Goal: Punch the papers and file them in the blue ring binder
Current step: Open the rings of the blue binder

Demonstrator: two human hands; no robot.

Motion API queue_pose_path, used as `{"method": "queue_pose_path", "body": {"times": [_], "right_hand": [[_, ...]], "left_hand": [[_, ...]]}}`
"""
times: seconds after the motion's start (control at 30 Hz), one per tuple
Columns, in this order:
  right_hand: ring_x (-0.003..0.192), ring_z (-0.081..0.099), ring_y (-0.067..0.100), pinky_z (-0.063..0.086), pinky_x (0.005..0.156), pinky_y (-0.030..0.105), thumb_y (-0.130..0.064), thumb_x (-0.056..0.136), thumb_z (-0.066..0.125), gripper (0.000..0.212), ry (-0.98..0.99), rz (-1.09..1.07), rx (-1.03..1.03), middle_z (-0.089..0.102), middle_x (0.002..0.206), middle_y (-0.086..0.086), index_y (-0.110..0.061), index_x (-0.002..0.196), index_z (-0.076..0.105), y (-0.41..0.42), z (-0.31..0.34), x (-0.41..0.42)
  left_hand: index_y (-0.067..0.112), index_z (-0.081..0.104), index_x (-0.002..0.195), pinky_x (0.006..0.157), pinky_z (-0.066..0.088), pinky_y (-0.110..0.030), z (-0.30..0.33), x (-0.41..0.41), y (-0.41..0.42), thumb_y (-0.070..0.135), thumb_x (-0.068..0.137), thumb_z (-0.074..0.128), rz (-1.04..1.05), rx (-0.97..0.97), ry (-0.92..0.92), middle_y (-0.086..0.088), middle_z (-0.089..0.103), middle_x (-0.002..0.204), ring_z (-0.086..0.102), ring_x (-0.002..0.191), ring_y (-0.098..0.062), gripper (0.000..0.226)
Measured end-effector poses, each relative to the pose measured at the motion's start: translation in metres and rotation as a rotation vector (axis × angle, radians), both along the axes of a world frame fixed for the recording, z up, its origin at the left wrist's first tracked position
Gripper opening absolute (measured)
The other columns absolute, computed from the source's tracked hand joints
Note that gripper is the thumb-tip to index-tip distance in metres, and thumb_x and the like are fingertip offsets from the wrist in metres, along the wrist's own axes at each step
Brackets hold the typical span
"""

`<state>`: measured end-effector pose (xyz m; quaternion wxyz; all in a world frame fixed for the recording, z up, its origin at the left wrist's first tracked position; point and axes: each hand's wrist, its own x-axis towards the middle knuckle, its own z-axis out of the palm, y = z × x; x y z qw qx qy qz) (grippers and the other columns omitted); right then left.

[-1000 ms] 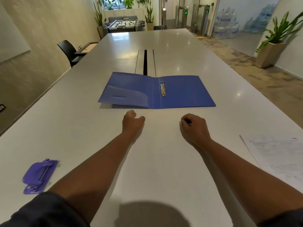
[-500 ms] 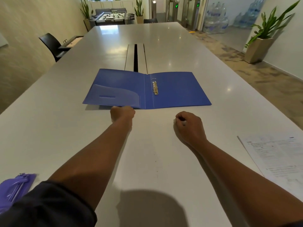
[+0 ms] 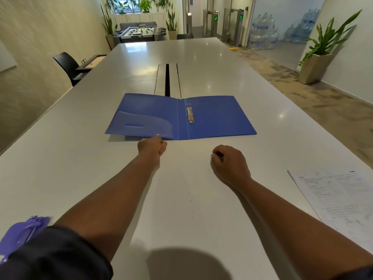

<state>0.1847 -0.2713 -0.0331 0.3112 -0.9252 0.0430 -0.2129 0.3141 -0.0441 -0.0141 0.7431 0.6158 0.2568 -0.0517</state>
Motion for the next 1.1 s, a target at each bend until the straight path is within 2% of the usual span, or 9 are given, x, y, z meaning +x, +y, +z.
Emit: {"method": "queue_pose_path", "body": {"times": [0.1, 0.2, 0.3, 0.37, 0.5, 0.7, 0.9, 1.0, 1.1], "right_hand": [[0.068, 0.062, 0.014, 0.059, 0.066, 0.037, -0.017, 0.094, 0.062, 0.012, 0.006, -0.003, 0.007, 0.068, 0.075, -0.004, -0.018, 0.084, 0.068, -0.002, -0.003, 0.006], [0.069, 0.063, 0.015, 0.058, 0.065, 0.036, -0.019, 0.094, 0.062, 0.011, 0.025, -0.019, 0.012, 0.068, 0.076, -0.005, -0.019, 0.084, 0.067, -0.004, -0.003, 0.009], [0.070, 0.063, 0.014, 0.057, 0.065, 0.033, -0.021, 0.094, 0.063, 0.009, 0.035, -0.018, 0.010, 0.068, 0.077, -0.006, -0.021, 0.085, 0.067, -0.003, -0.002, 0.009], [0.071, 0.063, 0.014, 0.056, 0.065, 0.032, -0.021, 0.094, 0.063, 0.009, 0.035, -0.018, 0.010, 0.068, 0.078, -0.006, -0.020, 0.086, 0.067, -0.003, -0.002, 0.008], [0.072, 0.064, 0.018, 0.056, 0.067, 0.035, -0.018, 0.095, 0.062, 0.011, 0.023, -0.039, 0.003, 0.069, 0.079, 0.001, -0.014, 0.087, 0.068, 0.000, 0.000, 0.003], [0.105, 0.063, 0.022, 0.052, 0.093, 0.039, -0.021, 0.091, 0.065, 0.026, -0.083, -0.053, -0.162, 0.071, 0.114, 0.002, -0.013, 0.116, 0.067, 0.013, 0.006, -0.025], [0.079, 0.058, 0.015, 0.053, 0.071, 0.035, -0.035, 0.082, 0.064, 0.016, 0.059, -0.039, -0.080, 0.058, 0.084, -0.009, -0.027, 0.088, 0.051, 0.037, 0.008, -0.061], [0.104, 0.063, 0.029, 0.053, 0.086, 0.043, -0.035, 0.092, 0.068, 0.035, 0.183, 0.013, -0.058, 0.066, 0.114, 0.007, -0.012, 0.118, 0.060, 0.042, 0.013, -0.062], [0.108, 0.063, 0.031, 0.047, 0.085, 0.042, -0.033, 0.097, 0.067, 0.037, 0.254, 0.035, -0.015, 0.068, 0.118, 0.009, -0.013, 0.127, 0.057, 0.047, 0.020, -0.064]], "left_hand": [[0.005, 0.066, 0.110, 0.048, 0.053, -0.021, 0.001, 0.007, 0.001, 0.024, 0.093, 0.070, -0.003, -0.068, 0.022, -0.008, 0.075, 0.090, 0.073, 0.064, -0.014, 0.025], [0.007, 0.064, 0.118, 0.050, 0.056, -0.021, 0.002, 0.015, -0.001, 0.022, 0.098, 0.062, -0.020, -0.098, 0.066, -0.011, 0.078, 0.098, 0.078, 0.075, -0.018, 0.025], [0.009, 0.061, 0.122, 0.041, 0.048, -0.019, 0.008, 0.020, -0.002, 0.012, 0.099, 0.053, -0.021, -0.066, 0.106, -0.012, 0.075, 0.094, 0.074, 0.062, -0.015, 0.024], [0.009, 0.062, 0.113, 0.042, 0.044, -0.019, 0.008, 0.020, -0.003, 0.004, 0.095, 0.048, -0.005, -0.044, 0.105, -0.011, 0.070, 0.076, 0.062, 0.047, -0.012, 0.024], [0.006, 0.057, 0.078, 0.051, 0.031, -0.026, 0.010, -0.004, -0.008, -0.004, 0.081, 0.040, 0.022, 0.035, 0.065, -0.008, 0.061, 0.057, 0.049, 0.053, -0.018, 0.020], [0.000, 0.059, 0.082, 0.046, 0.038, -0.024, 0.000, -0.074, 0.000, -0.007, 0.078, 0.045, -0.016, 0.080, -0.020, -0.007, 0.051, 0.053, 0.049, 0.039, -0.017, 0.016], [-0.001, 0.061, 0.077, 0.056, 0.043, -0.035, -0.005, -0.153, 0.019, 0.002, 0.064, 0.045, -0.075, 0.174, -0.114, -0.009, 0.058, 0.048, 0.054, 0.046, -0.024, 0.020], [0.000, 0.058, 0.074, 0.058, 0.042, -0.037, -0.003, -0.186, 0.027, 0.000, 0.069, 0.046, -0.083, 0.194, -0.123, -0.009, 0.057, 0.048, 0.053, 0.048, -0.026, 0.013], [0.002, 0.056, 0.072, 0.058, 0.044, -0.035, 0.000, -0.215, 0.034, 0.000, 0.077, 0.049, -0.087, 0.213, -0.101, -0.009, 0.058, 0.050, 0.054, 0.048, -0.025, 0.009]]}}
